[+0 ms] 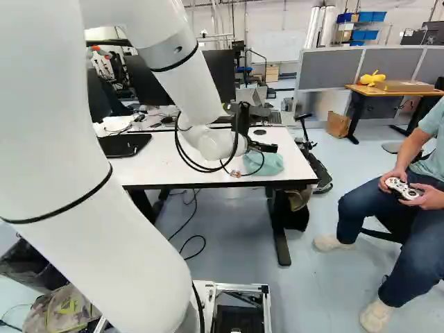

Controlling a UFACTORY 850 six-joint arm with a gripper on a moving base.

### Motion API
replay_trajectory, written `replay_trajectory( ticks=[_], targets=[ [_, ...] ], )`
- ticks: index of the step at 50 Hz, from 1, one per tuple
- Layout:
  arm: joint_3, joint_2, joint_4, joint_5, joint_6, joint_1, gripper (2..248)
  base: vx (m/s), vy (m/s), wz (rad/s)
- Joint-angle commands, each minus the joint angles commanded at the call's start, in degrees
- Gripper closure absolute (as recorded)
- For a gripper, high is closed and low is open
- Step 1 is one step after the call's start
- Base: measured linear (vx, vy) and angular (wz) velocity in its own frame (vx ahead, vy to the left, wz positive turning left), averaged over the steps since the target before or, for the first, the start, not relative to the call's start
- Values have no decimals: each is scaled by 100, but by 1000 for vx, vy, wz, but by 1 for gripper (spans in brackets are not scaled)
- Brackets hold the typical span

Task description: Clean the table with the green towel

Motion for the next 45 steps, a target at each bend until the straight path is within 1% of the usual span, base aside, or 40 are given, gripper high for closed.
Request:
replay_trajectory(
  ticks=[15, 45],
  targets=[
    [-350, -333, 0, -490, 0, -85, 3, 0, 0, 0],
    [-954, -881, 0, -1470, 0, -289, 3, 0, 0, 0]
  ],
)
